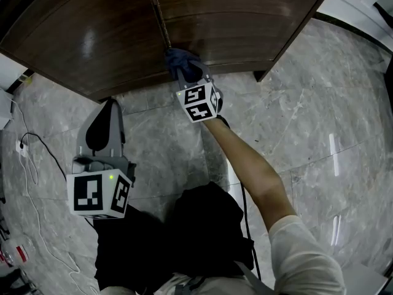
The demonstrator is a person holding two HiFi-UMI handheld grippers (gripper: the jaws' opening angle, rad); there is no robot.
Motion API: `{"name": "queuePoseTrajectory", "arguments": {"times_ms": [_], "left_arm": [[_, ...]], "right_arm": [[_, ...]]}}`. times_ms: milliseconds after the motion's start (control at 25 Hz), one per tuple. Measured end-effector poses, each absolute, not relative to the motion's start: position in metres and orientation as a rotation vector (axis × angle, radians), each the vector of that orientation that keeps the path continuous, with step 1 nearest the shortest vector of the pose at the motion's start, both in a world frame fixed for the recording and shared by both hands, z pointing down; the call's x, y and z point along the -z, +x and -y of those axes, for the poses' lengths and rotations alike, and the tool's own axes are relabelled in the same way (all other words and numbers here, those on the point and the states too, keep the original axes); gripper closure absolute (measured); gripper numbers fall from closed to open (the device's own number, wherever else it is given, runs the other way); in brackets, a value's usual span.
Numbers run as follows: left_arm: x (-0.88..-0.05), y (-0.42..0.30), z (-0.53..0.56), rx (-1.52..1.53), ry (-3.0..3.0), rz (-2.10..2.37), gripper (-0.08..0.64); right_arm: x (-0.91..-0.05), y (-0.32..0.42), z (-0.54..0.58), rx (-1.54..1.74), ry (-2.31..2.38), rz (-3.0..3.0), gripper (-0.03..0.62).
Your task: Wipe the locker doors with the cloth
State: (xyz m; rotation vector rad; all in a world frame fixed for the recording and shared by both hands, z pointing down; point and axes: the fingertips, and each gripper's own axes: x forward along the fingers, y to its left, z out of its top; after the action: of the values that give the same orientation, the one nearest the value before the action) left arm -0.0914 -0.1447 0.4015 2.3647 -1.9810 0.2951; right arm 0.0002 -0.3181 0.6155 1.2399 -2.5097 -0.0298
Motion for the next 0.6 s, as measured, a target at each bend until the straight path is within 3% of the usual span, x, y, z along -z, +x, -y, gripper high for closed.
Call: {"name": "queuePoseTrajectory", "arguments": {"times_ms": [600], "left_arm": [[-0.412,-0.084,0.149,-0.329,2.366,1.964,0.560]], "right_arm": [[-0.639,0.133,0.350,0.051,1.381,2.315,0.511]]}}
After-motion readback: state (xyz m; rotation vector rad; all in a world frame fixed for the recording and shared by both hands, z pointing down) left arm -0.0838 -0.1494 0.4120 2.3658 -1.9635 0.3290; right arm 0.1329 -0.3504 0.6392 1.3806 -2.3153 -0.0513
